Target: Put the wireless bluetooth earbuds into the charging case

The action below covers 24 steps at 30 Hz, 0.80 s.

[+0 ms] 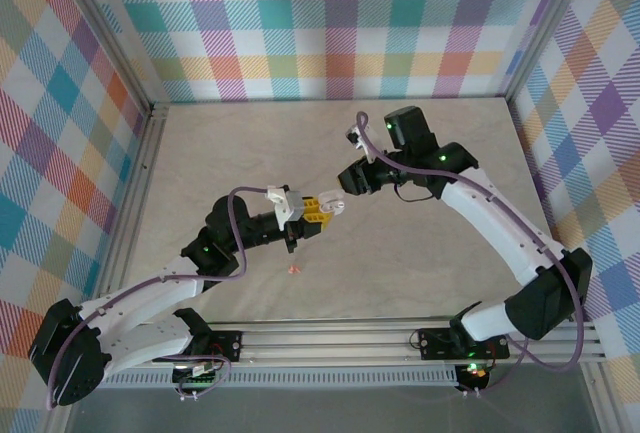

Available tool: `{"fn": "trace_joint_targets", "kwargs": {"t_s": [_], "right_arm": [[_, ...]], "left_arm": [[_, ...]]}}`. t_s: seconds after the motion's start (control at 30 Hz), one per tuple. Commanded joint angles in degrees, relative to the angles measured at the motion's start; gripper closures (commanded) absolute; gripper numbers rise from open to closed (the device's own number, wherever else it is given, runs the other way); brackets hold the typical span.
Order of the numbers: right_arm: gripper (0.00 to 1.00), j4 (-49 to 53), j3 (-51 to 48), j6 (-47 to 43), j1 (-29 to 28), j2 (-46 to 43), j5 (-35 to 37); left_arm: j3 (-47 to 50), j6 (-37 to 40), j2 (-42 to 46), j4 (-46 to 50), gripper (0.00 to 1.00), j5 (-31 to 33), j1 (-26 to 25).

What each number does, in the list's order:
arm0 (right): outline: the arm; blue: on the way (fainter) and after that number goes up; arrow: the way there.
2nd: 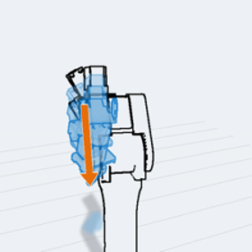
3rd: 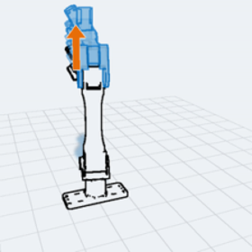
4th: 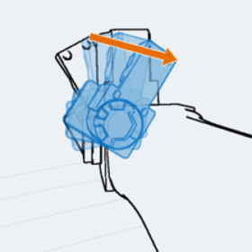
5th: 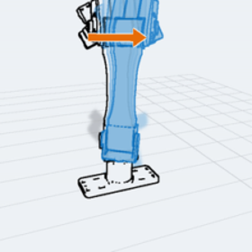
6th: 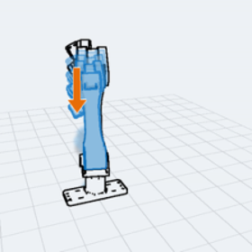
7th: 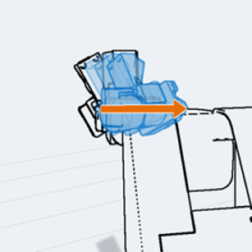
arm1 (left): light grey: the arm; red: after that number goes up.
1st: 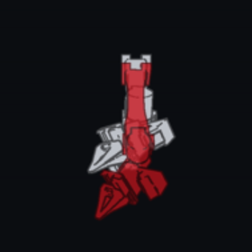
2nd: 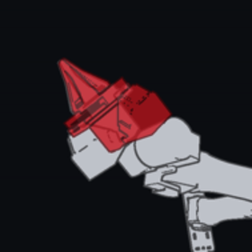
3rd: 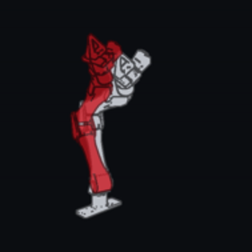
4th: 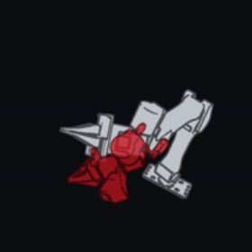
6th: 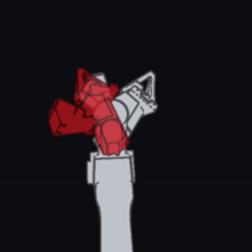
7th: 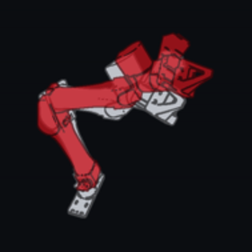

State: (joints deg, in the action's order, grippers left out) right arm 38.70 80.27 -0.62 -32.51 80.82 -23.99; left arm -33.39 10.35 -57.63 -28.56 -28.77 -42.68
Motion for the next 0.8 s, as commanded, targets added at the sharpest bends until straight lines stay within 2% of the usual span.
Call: {"fn": "trace_joint_targets", "kwargs": {"t_s": [0.0, 0.3, 0.77], "right_arm": [[0.64, -2.1, -2.5, 1.3, 0.2, -2.5, -6.2], [0.63, -2.7, -5.4, -4.3, -0.5, -5.2, -16.9], [0.52, -10.1, -10.7, -9.2, -0.4, -13.8, -4.6]], "left_arm": [[-2.6, 1.4, 0.5, -0.1, 1.00, -1.4, 0.0], [-2.8, 1.1, -1.6, -2.5, 1.00, -1.0, 0.0], [-2.2, 0.0, -2.3, -3.1, 1.00, -0.3, 0.0]]}}
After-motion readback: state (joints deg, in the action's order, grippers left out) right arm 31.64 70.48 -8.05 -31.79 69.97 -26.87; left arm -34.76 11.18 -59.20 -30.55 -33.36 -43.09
